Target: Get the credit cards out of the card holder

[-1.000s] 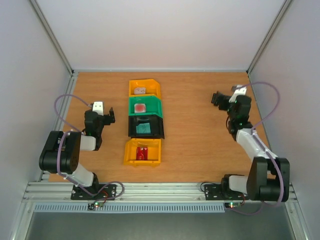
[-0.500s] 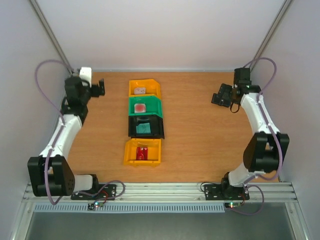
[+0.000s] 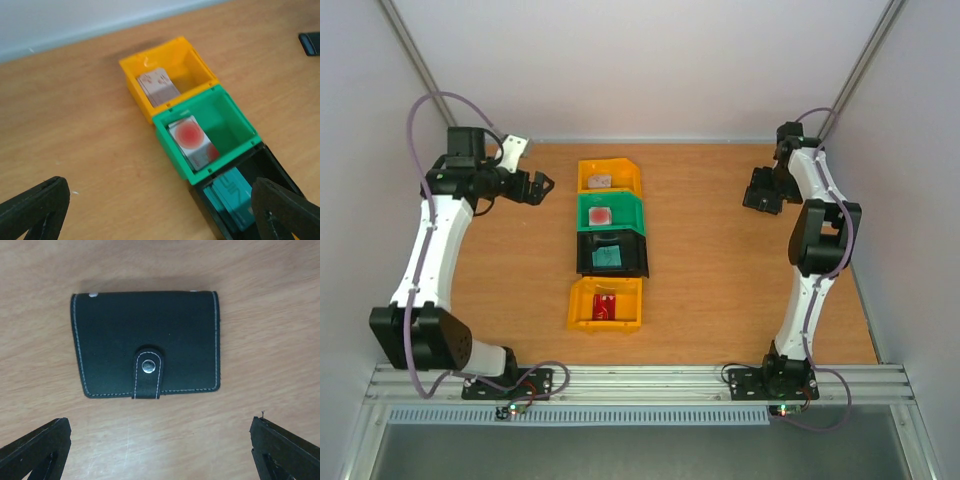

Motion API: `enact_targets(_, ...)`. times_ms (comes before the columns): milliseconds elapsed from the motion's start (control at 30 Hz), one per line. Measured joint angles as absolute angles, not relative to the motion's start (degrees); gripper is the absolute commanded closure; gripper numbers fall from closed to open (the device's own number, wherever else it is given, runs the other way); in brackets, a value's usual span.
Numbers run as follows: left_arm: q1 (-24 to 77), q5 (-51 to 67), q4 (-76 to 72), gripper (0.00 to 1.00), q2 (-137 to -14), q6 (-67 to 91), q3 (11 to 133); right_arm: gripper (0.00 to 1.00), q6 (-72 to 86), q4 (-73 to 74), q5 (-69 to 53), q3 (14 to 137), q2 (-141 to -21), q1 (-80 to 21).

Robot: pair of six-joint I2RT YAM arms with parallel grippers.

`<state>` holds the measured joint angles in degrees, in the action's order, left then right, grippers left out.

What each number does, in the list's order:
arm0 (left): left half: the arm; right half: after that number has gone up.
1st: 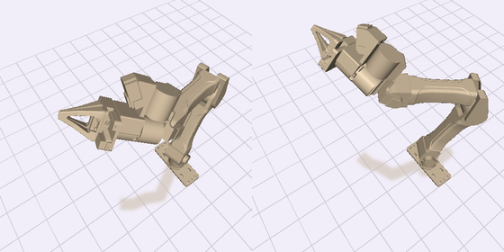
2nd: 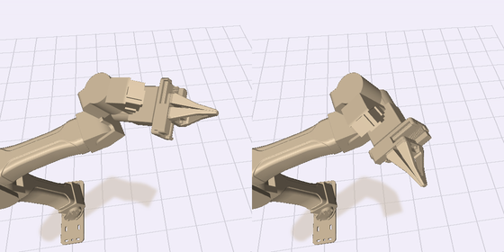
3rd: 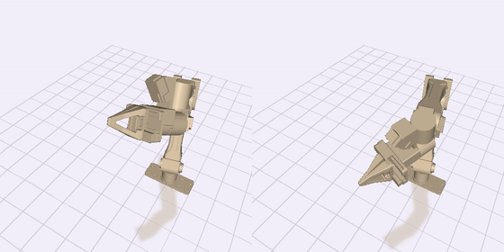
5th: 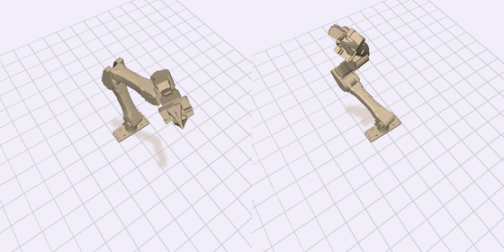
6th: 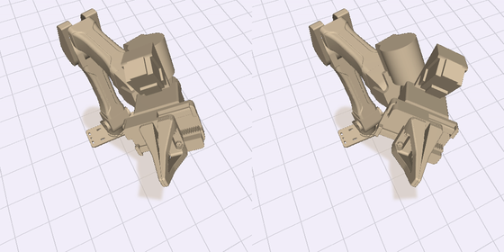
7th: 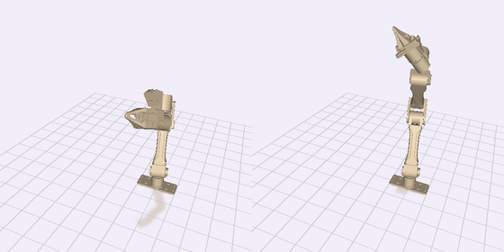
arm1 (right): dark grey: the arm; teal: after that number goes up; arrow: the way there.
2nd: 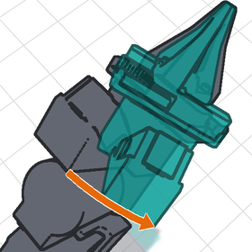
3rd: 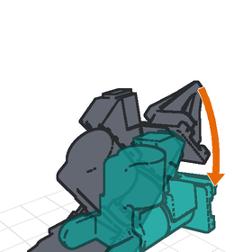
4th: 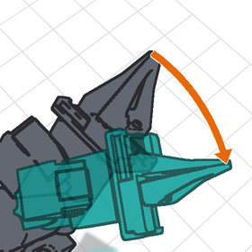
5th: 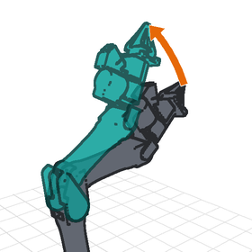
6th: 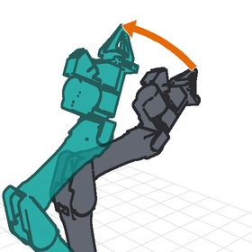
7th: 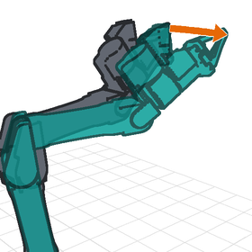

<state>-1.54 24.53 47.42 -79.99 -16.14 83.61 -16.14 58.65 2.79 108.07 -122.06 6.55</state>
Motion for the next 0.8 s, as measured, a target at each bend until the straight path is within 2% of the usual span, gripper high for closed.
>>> enact_targets(167,-0.27,25.87,51.42,0.01,-84.29,-16.08,85.41,0.01,-17.91,63.68,-0.78,117.16,-130.47,8.14)
enact_targets(367,2.85,25.91,52.86,0.01,-85.12,-16.14,85.54,0.01,-20.78,67.13,-6.42,123.13,-134.47,11.57)
enact_targets(733,5.63,25.50,53.17,0.01,-85.12,-16.21,85.54,0.03,-21.54,67.75,-16.82,123.92,-138.08,15.18)
enact_targets(800,6.20,25.50,53.17,0.01,-85.12,-16.25,85.54,0.06,-21.56,67.70,-17.50,123.92,-138.17,16.14)
